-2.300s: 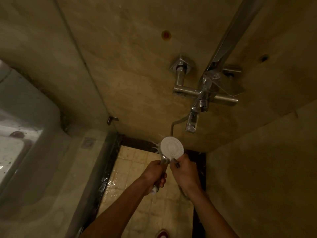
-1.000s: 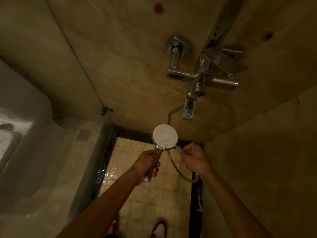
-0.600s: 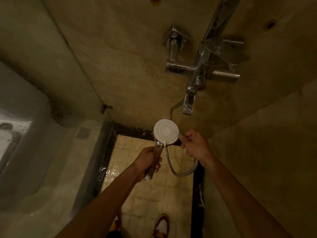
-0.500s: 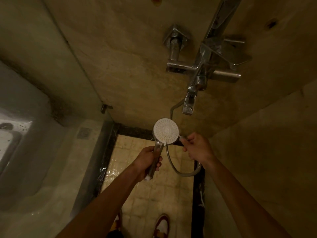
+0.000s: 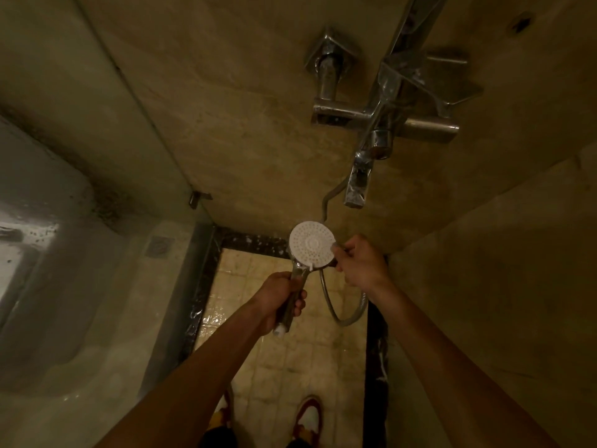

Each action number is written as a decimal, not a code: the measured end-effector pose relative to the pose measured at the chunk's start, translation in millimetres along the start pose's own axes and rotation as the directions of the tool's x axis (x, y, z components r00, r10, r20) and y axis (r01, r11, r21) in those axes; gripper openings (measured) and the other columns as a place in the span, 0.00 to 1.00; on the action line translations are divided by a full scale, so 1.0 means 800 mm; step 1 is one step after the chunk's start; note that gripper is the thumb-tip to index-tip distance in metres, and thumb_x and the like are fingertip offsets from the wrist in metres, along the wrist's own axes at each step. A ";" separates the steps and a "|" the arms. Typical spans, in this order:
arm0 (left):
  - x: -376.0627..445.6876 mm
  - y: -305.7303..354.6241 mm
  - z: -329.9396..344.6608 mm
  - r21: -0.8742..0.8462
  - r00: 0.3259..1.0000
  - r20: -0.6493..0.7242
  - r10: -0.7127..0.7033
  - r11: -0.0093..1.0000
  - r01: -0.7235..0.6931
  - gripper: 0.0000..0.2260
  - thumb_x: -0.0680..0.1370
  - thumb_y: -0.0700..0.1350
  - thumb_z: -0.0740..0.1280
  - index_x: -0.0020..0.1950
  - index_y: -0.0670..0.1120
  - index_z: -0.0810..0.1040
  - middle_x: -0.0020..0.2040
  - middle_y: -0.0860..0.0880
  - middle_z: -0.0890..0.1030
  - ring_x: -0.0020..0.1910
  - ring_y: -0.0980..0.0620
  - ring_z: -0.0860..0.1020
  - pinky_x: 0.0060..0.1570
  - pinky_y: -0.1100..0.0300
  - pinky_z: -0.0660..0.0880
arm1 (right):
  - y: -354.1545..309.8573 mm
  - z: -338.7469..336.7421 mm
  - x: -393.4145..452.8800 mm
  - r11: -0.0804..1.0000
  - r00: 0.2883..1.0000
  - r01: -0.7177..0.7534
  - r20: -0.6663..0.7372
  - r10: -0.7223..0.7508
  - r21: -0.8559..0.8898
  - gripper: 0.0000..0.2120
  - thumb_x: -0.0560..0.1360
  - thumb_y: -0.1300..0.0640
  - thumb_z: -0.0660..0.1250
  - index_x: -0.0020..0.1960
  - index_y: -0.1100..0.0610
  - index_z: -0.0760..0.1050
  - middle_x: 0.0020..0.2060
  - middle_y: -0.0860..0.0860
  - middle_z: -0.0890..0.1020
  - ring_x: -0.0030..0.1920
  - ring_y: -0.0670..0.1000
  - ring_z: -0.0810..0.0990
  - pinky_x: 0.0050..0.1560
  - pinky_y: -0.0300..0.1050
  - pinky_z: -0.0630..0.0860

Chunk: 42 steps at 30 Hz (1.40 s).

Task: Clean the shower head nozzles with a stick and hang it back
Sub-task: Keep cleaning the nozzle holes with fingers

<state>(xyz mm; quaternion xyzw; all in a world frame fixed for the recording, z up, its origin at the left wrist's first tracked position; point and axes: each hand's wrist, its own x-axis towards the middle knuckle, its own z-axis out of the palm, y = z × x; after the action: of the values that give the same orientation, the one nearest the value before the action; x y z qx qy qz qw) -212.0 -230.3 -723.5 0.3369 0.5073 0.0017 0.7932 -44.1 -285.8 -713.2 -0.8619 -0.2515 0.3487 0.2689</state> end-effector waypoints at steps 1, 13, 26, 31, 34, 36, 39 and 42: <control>0.000 0.001 -0.001 0.000 1.000 0.000 -0.001 1.000 0.001 0.08 0.83 0.38 0.56 0.55 0.39 0.73 0.35 0.43 0.75 0.27 0.52 0.71 0.26 0.61 0.70 | 0.003 -0.004 0.002 1.000 1.000 -0.012 -0.010 0.012 0.007 0.13 0.80 0.50 0.67 0.39 0.53 0.70 0.39 0.59 0.83 0.35 0.51 0.78 0.38 0.47 0.75; 0.004 0.008 0.007 -0.014 1.000 0.016 -0.025 1.000 0.026 0.08 0.82 0.39 0.55 0.54 0.41 0.73 0.33 0.45 0.74 0.26 0.53 0.70 0.24 0.62 0.68 | -0.002 0.017 -0.022 0.992 0.995 0.054 0.088 -0.045 -0.113 0.13 0.81 0.48 0.63 0.51 0.59 0.73 0.41 0.56 0.81 0.42 0.56 0.81 0.40 0.50 0.77; 0.011 0.011 0.000 0.004 0.999 0.030 -0.024 1.000 0.024 0.07 0.82 0.39 0.55 0.53 0.41 0.72 0.34 0.45 0.74 0.26 0.53 0.70 0.26 0.61 0.68 | 0.019 0.001 -0.019 0.976 1.000 -0.007 -0.003 0.007 -0.218 0.13 0.81 0.48 0.63 0.48 0.58 0.72 0.40 0.54 0.79 0.40 0.53 0.79 0.30 0.40 0.64; 0.010 0.007 0.007 -0.003 0.999 0.035 -0.037 0.999 0.037 0.07 0.83 0.39 0.55 0.55 0.40 0.72 0.34 0.45 0.74 0.26 0.53 0.69 0.25 0.62 0.67 | -0.001 0.022 -0.018 0.980 0.999 0.033 0.040 -0.026 -0.195 0.15 0.82 0.50 0.62 0.57 0.62 0.73 0.53 0.59 0.81 0.53 0.58 0.80 0.44 0.42 0.70; 0.009 0.007 0.007 0.000 0.998 0.051 -0.035 0.999 0.035 0.06 0.83 0.39 0.55 0.55 0.40 0.70 0.34 0.45 0.73 0.27 0.53 0.69 0.25 0.62 0.66 | -0.014 0.019 -0.002 0.985 0.999 0.042 0.020 -0.040 -0.168 0.15 0.82 0.50 0.61 0.58 0.63 0.72 0.54 0.62 0.81 0.55 0.61 0.80 0.47 0.46 0.72; 0.009 0.008 0.005 0.001 0.998 0.050 -0.035 0.999 0.035 0.06 0.83 0.39 0.54 0.55 0.41 0.70 0.35 0.45 0.73 0.27 0.53 0.68 0.26 0.62 0.66 | -0.013 0.010 0.008 0.985 1.000 0.018 0.001 -0.018 -0.172 0.14 0.82 0.50 0.61 0.56 0.62 0.71 0.50 0.60 0.81 0.51 0.60 0.81 0.43 0.45 0.72; 0.008 0.009 0.004 -0.003 0.999 0.042 -0.033 0.999 0.034 0.06 0.83 0.39 0.55 0.56 0.41 0.70 0.34 0.45 0.73 0.27 0.53 0.68 0.26 0.62 0.66 | 0.003 -0.003 0.011 0.983 1.000 -0.020 -0.027 0.015 -0.181 0.12 0.82 0.50 0.62 0.52 0.60 0.71 0.42 0.55 0.79 0.45 0.55 0.78 0.37 0.41 0.66; 0.007 0.009 0.003 -0.008 0.998 0.044 -0.034 0.999 0.034 0.06 0.82 0.39 0.55 0.56 0.41 0.70 0.34 0.45 0.72 0.27 0.52 0.68 0.25 0.62 0.66 | 0.018 -0.006 -0.002 0.973 0.999 -0.023 -0.033 0.015 -0.228 0.13 0.82 0.49 0.63 0.48 0.60 0.72 0.41 0.59 0.78 0.42 0.56 0.77 0.35 0.41 0.64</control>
<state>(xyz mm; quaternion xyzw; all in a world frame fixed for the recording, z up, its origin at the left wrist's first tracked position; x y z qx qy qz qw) -204.9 -223.7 -723.8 0.3245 0.4953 -0.0171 0.8056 -38.2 -298.2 -718.7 -0.8948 -0.2775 0.3064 0.1685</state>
